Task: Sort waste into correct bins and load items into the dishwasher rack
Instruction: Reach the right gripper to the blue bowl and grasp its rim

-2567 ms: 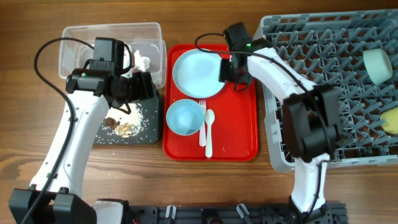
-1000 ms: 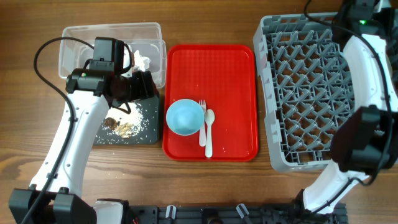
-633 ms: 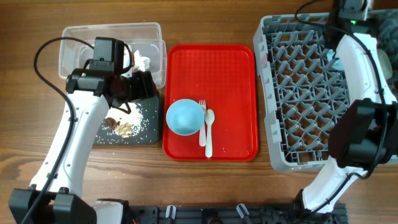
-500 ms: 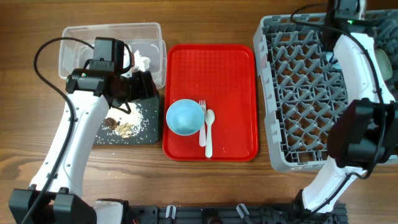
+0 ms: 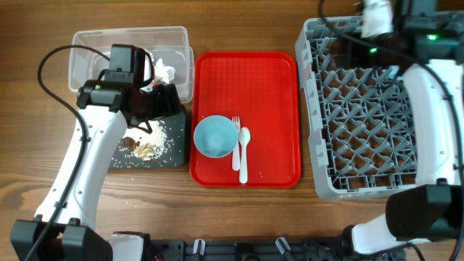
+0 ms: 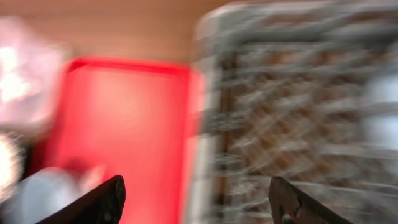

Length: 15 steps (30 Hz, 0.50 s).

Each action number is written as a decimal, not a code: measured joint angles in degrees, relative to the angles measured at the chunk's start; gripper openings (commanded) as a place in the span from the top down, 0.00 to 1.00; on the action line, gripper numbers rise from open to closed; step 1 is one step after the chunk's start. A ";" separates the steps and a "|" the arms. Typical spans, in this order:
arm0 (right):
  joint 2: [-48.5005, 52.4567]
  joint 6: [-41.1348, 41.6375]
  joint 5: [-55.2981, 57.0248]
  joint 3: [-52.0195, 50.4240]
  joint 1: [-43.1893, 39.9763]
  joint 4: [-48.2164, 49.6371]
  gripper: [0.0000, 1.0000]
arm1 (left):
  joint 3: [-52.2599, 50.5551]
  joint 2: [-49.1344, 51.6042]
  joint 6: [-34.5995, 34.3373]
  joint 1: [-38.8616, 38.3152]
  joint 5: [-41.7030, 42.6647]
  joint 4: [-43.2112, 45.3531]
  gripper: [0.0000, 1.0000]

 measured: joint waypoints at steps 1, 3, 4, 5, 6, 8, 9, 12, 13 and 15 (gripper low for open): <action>0.07 0.48 -2.40 -1.18 1.75 -0.46 0.25 | 0.00 0.00 -1.38 0.22 -1.11 -0.59 0.04; 0.26 1.25 -5.01 -4.98 6.91 -0.13 0.25 | 0.00 0.00 -4.55 1.55 -2.71 -1.55 0.00; 0.42 1.75 -5.11 -7.58 10.12 1.03 0.25 | 0.00 0.00 -6.05 2.64 -3.50 -1.88 0.00; 0.52 2.56 -4.96 -9.92 12.81 2.47 0.24 | 0.00 0.00 -7.19 3.65 -3.69 -2.23 0.00; 0.72 3.65 -4.61 -12.74 16.00 4.22 0.25 | 0.00 0.00 -8.15 4.83 -3.89 -2.67 0.00; 0.96 5.38 -3.98 -16.79 20.90 7.80 0.24 | 0.00 0.00 -9.75 7.61 -3.54 -2.95 0.00; 1.14 6.40 -3.43 -18.38 23.34 9.33 0.24 | 0.00 0.00 -10.16 8.68 -3.23 -2.95 0.00; 2.16 10.82 0.48 -22.08 29.99 14.01 0.28 | 0.00 0.00 -11.04 12.37 -1.81 -3.06 0.00; 2.51 11.91 1.73 -22.64 31.36 15.10 0.30 | 0.00 0.00 -11.15 13.05 -1.53 -3.28 0.00; 3.85 15.67 6.10 -23.96 34.91 17.99 0.38 | 0.00 0.00 -11.39 13.77 -0.90 -3.76 0.00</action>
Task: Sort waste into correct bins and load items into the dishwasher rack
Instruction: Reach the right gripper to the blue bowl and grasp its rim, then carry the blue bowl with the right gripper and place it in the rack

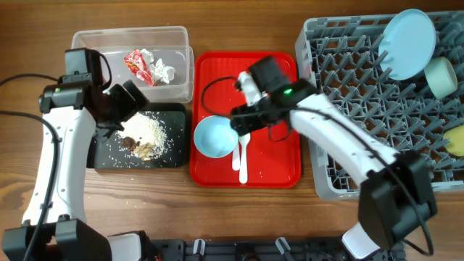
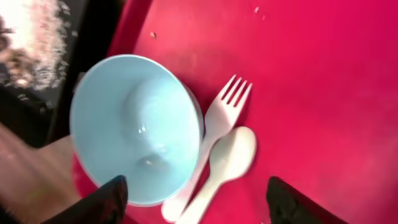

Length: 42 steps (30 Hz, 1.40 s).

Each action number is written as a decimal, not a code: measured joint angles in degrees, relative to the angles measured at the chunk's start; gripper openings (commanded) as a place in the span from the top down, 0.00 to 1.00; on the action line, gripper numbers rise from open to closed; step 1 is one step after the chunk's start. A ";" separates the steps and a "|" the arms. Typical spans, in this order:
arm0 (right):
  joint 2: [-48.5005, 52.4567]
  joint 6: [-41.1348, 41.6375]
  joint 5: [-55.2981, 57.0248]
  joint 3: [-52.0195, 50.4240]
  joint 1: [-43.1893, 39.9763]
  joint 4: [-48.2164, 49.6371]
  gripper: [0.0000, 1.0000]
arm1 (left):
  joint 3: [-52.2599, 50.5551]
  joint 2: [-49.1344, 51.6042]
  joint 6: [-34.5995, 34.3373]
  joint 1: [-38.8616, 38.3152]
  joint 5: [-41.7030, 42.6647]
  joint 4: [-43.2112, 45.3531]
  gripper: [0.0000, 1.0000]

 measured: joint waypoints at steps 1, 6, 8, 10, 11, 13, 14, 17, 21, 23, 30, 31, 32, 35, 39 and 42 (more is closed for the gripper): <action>0.44 1.22 1.14 -0.35 0.87 0.59 0.43 | 0.00 0.00 -0.13 0.22 0.24 -0.20 0.00; 4.87 8.61 5.57 -0.90 3.28 3.82 0.55 | 0.00 0.00 -0.15 0.20 0.63 -0.50 0.00; 5.92 10.49 6.21 -0.98 3.26 4.37 0.65 | 0.00 0.00 -0.15 0.20 0.63 -0.57 0.00; 6.58 11.96 6.49 -1.03 3.26 4.61 0.70 | 0.00 0.00 -0.17 0.20 0.63 -0.66 0.00; 6.84 12.63 6.75 -1.03 3.26 4.90 0.73 | 0.02 0.00 -0.15 0.20 0.63 -0.66 0.00; 6.97 13.81 6.82 -1.03 3.26 4.96 0.74 | 0.00 0.00 -0.15 0.20 0.63 -0.66 0.00; 6.97 14.01 6.80 -1.03 3.26 4.85 0.74 | 0.00 0.00 -0.15 0.20 0.63 -0.66 0.00; 7.23 14.12 6.56 -1.03 3.26 3.74 0.79 | 0.00 0.00 -0.15 0.20 0.63 -0.66 0.00; 8.24 14.97 5.92 -1.05 3.26 3.72 0.96 | 0.00 0.00 -0.15 0.20 0.63 -0.68 0.00; 8.37 15.21 5.77 -1.07 3.26 4.42 0.96 | 0.00 0.00 -0.15 0.20 0.63 -0.66 0.00; 8.31 12.44 5.92 5.03 -0.48 2.95 0.96 | 0.00 0.00 -0.15 0.20 0.66 -0.68 0.00; 7.96 11.96 6.32 6.60 -1.99 2.29 0.96 | 0.00 0.00 -0.15 0.20 0.66 -0.68 0.00; 7.45 11.02 6.95 7.85 -3.48 1.38 0.96 | 0.00 0.00 -0.17 0.20 0.63 -0.68 0.00; 2.54 6.01 12.87 11.87 -11.02 1.20 0.96 | 0.00 0.00 -0.15 0.20 0.63 -0.68 0.00; -4.26 -4.22 29.05 13.46 -19.71 4.92 0.96 | 0.00 0.00 -0.15 0.20 0.63 -0.66 0.00; -5.07 -12.22 46.66 13.68 -24.81 8.96 0.96 | 0.00 0.00 -0.15 0.20 0.63 -0.39 0.00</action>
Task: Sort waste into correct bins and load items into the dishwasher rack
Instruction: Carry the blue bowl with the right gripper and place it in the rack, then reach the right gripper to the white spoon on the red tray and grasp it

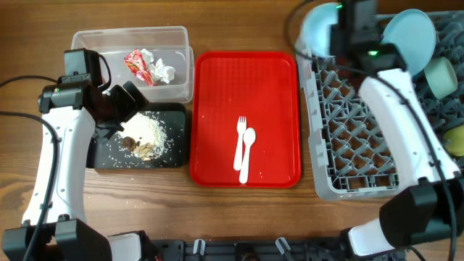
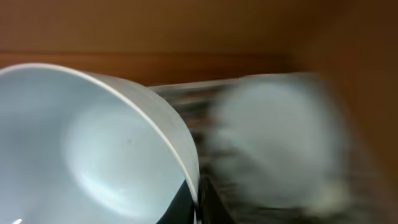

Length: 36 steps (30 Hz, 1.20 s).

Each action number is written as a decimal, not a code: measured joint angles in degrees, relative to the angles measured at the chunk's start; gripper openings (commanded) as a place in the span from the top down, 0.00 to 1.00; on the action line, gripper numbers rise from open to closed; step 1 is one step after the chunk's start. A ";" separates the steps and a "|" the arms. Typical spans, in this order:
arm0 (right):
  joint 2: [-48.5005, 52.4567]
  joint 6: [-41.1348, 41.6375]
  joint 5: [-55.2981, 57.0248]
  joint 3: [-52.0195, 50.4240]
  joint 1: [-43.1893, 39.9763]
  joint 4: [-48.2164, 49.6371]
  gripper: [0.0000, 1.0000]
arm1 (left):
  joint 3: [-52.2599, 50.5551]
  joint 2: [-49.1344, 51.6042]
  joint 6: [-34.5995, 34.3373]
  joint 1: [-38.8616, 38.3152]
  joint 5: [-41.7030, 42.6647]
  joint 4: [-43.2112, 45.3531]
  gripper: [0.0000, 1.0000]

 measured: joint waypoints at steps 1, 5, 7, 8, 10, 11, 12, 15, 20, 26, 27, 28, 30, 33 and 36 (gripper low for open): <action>0.11 -2.03 5.11 -0.04 -1.31 1.33 0.96 | 0.00 0.00 0.00 0.00 0.00 0.20 0.00; 0.55 -10.60 17.44 -0.11 -4.87 9.46 0.96 | 0.00 0.00 -0.02 0.00 0.00 0.63 0.00; 1.86 -13.77 21.18 -0.11 -5.84 11.58 0.96 | 0.00 0.00 -0.02 0.00 0.00 0.81 0.00; 3.04 -15.30 22.45 -0.11 -6.05 12.37 0.96 | 0.00 0.00 -0.02 0.00 0.02 0.92 0.00; 5.42 -17.16 23.54 -0.11 -6.08 12.35 0.96 | 0.00 0.00 -0.02 0.00 0.02 1.03 0.00; 6.80 -17.75 23.89 -0.11 -6.08 12.37 0.96 | 0.00 0.00 0.00 0.00 0.00 1.03 0.00; 8.63 -18.18 24.17 -0.11 -6.08 12.35 0.96 | 0.00 0.00 -0.02 0.00 0.02 1.05 0.00; 13.51 -18.21 24.59 -0.13 -5.38 11.32 0.96 | 0.00 0.00 -0.02 0.00 0.02 1.07 0.00; 16.17 -15.65 26.01 0.07 -3.26 6.27 0.96 | 0.00 0.00 -0.02 0.00 0.00 1.66 0.00; 16.17 -5.46 15.02 0.72 -0.87 -7.13 0.93 | 0.00 0.00 -0.02 0.00 0.00 1.68 0.00; 16.17 -4.44 13.75 0.70 -0.87 -9.05 0.84 | 0.00 0.00 -0.02 0.00 0.02 1.68 0.00; 16.17 -3.54 12.72 0.68 -0.87 -10.51 0.76 | 0.00 0.00 -0.02 0.00 0.02 1.68 0.00; 16.17 -2.14 9.44 0.59 -0.98 -13.97 0.53 | 0.00 0.00 -0.02 0.00 0.00 1.73 0.00; 15.23 -0.90 3.76 0.46 -0.96 -16.52 0.37 | 0.00 0.00 -0.02 0.00 0.02 1.73 0.00; 10.27 -0.70 -4.28 0.04 -0.98 -18.40 0.33 | 0.00 0.00 -0.02 0.00 0.02 1.66 0.00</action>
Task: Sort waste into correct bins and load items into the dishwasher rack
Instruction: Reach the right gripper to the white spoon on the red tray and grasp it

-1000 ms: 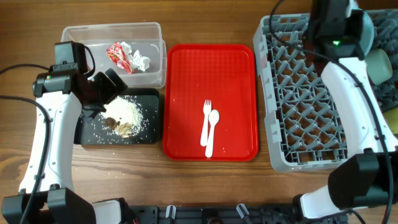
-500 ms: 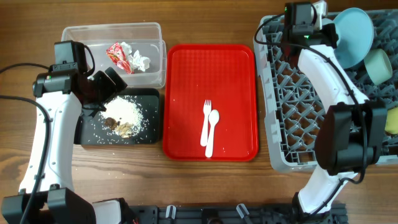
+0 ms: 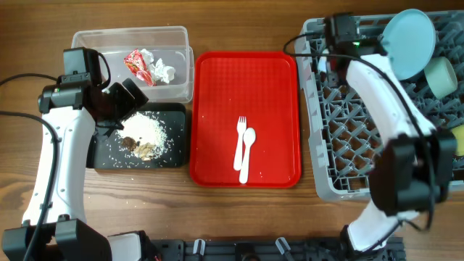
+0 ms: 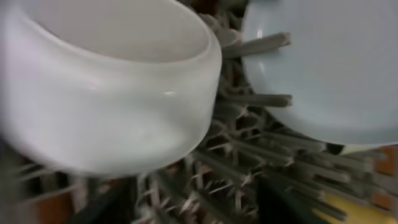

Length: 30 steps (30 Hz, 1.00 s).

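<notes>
A pale blue bowl (image 4: 106, 81) lies among the tines at the far left corner of the grey dishwasher rack (image 3: 377, 123), next to a pale blue plate (image 4: 323, 68). My right gripper (image 4: 199, 205) hovers just behind the bowl, open, with only tines between its fingers. From overhead the right wrist hides the bowl. A white fork (image 3: 238, 138) and a white spoon (image 3: 246, 148) lie on the red tray (image 3: 217, 87). My left gripper (image 3: 130, 98) hangs over the far edge of the black tray (image 3: 174, 138); its jaws cannot be made out.
The black tray holds food scraps (image 3: 141, 138). A clear bin (image 3: 94, 43) behind it holds a red wrapper (image 3: 135, 61) and crumpled tissue (image 3: 164, 70). In the rack a beige cup (image 3: 440, 72) and a yellow item (image 3: 457, 138) stand at the right.
The right gripper held the blue bowl above the rack's far left corner. Now the bowl sits in the rack and the gripper is open, clear of it. The left arm has not moved.
At first the bowl stood on the red tray beside the fork and spoon, with the right arm over the rack. Then the open right gripper was above the bowl. Later it held the bowl at the rack's far corner. Now the bowl rests among the tines.
</notes>
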Each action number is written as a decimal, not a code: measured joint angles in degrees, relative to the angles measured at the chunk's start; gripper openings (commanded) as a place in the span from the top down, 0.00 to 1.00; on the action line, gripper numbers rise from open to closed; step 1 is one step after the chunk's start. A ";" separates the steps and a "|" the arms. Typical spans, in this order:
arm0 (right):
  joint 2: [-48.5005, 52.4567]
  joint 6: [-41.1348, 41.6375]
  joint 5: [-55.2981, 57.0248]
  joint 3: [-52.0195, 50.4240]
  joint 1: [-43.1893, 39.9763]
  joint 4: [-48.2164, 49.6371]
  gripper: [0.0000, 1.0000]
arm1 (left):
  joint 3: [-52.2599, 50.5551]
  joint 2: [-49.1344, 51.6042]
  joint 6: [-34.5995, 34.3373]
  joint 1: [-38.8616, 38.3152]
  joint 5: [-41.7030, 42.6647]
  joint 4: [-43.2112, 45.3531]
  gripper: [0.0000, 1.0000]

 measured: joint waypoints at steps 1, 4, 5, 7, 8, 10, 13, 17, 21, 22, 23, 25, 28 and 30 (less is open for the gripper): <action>-2.19 -0.02 -3.43 0.00 0.00 -0.33 0.33 | 0.00 0.00 0.00 0.00 -0.02 0.00 0.00; -9.14 0.20 -18.67 0.00 0.00 -2.67 0.33 | 0.02 0.00 0.00 0.00 -0.02 -0.02 0.00; -10.78 0.48 -24.39 0.04 0.02 -3.98 0.33 | 0.00 0.00 0.00 0.00 -0.02 0.00 0.00; -12.35 1.57 -34.86 0.07 0.17 -6.73 0.33 | 0.00 0.00 0.00 0.00 -0.02 0.00 0.00; -12.39 2.34 -38.53 0.00 0.57 -7.52 0.33 | 0.00 0.00 0.00 0.00 -0.02 0.00 0.00; -12.22 3.80 -43.17 -1.09 2.36 -8.11 0.33 | 0.00 0.00 0.00 0.00 -0.02 -0.02 0.00; -12.11 7.65 -46.07 -5.46 9.49 -7.91 0.33 | 0.00 0.00 0.00 0.00 0.00 -0.02 0.00; -11.67 15.04 -43.39 -10.95 19.52 -4.72 0.33 | 0.00 0.00 0.00 0.00 0.00 -0.02 0.00; -8.20 22.12 -38.07 -13.66 25.79 -3.76 0.33 | 0.00 0.00 0.00 0.00 -0.02 0.00 0.00; -6.88 23.65 -36.85 -13.92 26.60 -3.76 0.33 | 0.00 0.00 0.00 0.00 0.00 0.00 0.00; -4.79 25.59 -35.43 -14.05 27.41 -3.45 0.34 | 0.02 0.00 0.00 0.00 0.00 -0.02 0.00; -0.68 28.15 -34.05 -14.16 27.82 -1.07 0.35 | 0.00 0.00 0.00 0.00 -0.02 -0.04 0.00; 3.52 30.05 -33.09 -14.32 27.80 1.36 0.36 | 0.00 0.00 0.00 0.00 0.00 -0.04 0.00; 4.66 30.88 -32.11 -14.32 27.80 1.68 0.36 | 0.00 0.00 0.00 0.00 0.00 -0.02 0.00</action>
